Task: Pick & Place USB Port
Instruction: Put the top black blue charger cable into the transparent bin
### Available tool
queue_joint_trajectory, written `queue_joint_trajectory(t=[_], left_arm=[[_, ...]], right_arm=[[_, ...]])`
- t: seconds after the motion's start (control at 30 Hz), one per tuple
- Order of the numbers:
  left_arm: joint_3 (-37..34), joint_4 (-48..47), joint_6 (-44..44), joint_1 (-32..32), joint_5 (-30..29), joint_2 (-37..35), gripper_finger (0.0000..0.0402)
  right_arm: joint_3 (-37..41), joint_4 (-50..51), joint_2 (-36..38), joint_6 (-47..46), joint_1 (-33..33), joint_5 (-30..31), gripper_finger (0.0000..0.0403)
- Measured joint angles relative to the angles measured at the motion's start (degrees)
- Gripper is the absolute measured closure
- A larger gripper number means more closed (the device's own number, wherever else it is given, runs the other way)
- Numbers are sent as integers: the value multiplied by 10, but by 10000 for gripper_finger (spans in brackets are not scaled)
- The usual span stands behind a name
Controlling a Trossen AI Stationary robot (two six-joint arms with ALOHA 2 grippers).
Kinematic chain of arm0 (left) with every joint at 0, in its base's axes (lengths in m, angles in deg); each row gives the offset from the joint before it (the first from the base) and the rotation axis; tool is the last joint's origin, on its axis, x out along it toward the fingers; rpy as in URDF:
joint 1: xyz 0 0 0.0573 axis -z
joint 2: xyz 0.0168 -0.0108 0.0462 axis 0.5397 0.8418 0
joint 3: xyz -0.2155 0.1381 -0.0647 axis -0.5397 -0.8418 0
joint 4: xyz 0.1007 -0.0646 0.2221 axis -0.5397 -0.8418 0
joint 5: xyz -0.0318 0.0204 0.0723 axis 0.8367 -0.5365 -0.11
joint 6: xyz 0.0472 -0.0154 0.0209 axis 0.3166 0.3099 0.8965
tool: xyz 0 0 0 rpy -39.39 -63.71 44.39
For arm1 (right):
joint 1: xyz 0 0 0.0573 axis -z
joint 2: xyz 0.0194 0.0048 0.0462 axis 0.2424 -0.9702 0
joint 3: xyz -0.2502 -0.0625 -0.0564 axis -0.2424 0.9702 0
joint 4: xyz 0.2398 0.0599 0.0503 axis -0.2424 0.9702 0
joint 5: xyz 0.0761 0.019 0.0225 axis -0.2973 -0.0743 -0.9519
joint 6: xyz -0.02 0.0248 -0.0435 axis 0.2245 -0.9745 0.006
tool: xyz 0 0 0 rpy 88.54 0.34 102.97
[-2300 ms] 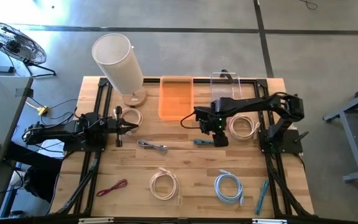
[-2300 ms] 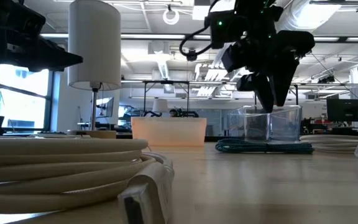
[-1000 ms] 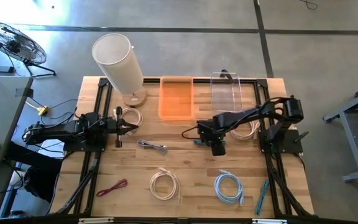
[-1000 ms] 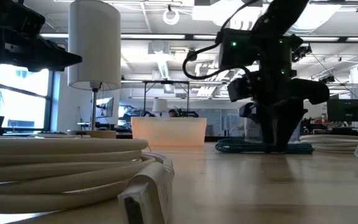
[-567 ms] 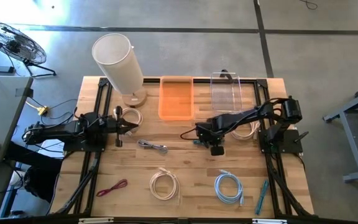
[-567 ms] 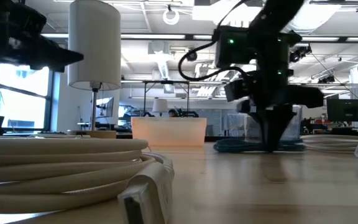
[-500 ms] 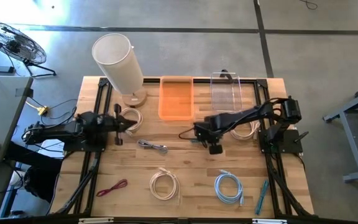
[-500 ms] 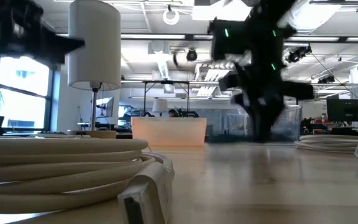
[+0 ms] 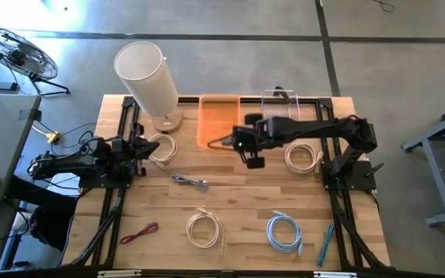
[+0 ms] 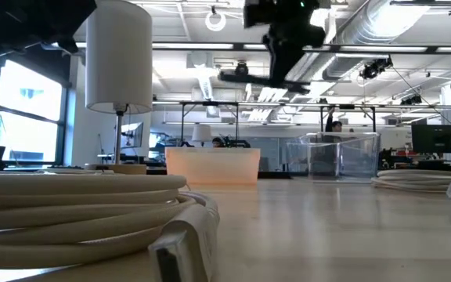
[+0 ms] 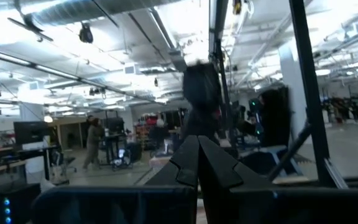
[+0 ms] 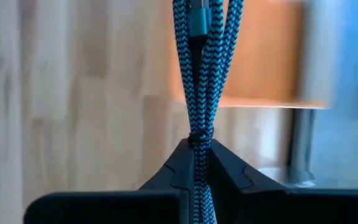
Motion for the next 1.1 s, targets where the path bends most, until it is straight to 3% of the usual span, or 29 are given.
queue_joint_trajectory(t=[0.27,0.5,0.7,0.87,1.1], left_arm=[[1,-28,0,0,11,0,401],[2,-39,0,0,40,0,401],[2,-64,0,0,47,0,401],[2,-101,0,0,50,0,401],[2,-143,1,0,74,0,401]], right_arm=[[-123,142,0,-95,60,71,385],[-192,218,8,-191,168,63,385],[-177,215,27,-255,269,-51,385],[-118,210,27,-295,335,-203,384],[9,170,27,-292,377,-238,386]])
